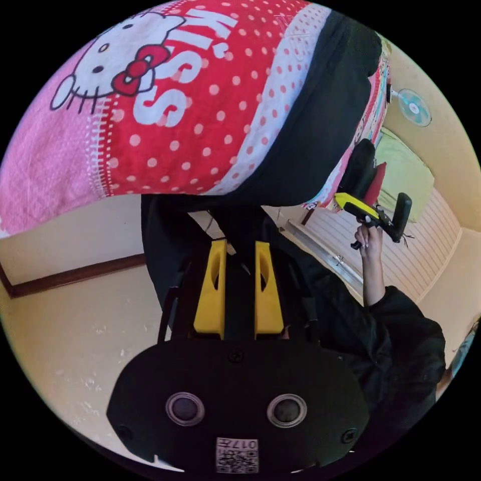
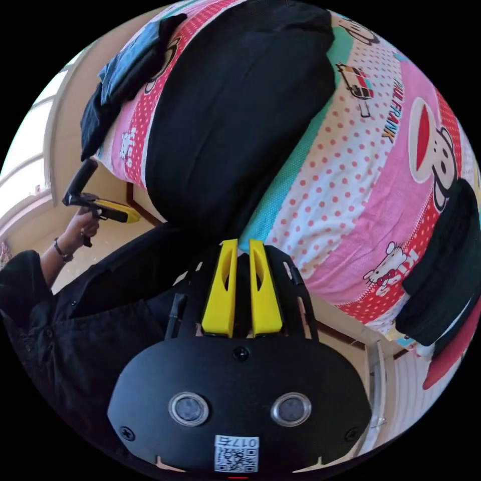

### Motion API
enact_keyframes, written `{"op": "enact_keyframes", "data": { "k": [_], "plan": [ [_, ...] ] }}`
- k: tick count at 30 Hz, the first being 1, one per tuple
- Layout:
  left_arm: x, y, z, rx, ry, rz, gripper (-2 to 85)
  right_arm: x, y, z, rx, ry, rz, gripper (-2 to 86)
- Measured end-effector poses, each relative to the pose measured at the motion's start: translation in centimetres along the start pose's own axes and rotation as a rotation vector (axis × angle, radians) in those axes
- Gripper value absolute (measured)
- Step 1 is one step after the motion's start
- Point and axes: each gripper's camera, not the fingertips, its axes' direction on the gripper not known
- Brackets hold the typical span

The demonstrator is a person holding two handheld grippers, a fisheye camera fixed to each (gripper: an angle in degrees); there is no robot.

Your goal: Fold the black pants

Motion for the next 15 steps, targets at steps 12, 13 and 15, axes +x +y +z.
{"op": "enact_keyframes", "data": {
  "k": [12, 13, 15],
  "plan": [
    [6.2, -5.7, -0.6, 0.033, -0.192, 0.046, 9.2, -1.4, -3.2, 7.5, 0.113, -0.080, 0.072, 5.0],
    [6.4, -5.7, -0.6, 0.026, -0.191, 0.049, 8.9, -1.2, -3.2, 7.1, 0.117, -0.124, 0.084, 5.6],
    [7.3, -5.1, -0.3, 0.003, -0.187, 0.083, 7.2, -1.0, -2.8, 6.6, 0.144, -0.158, 0.108, 7.0]
  ]
}}
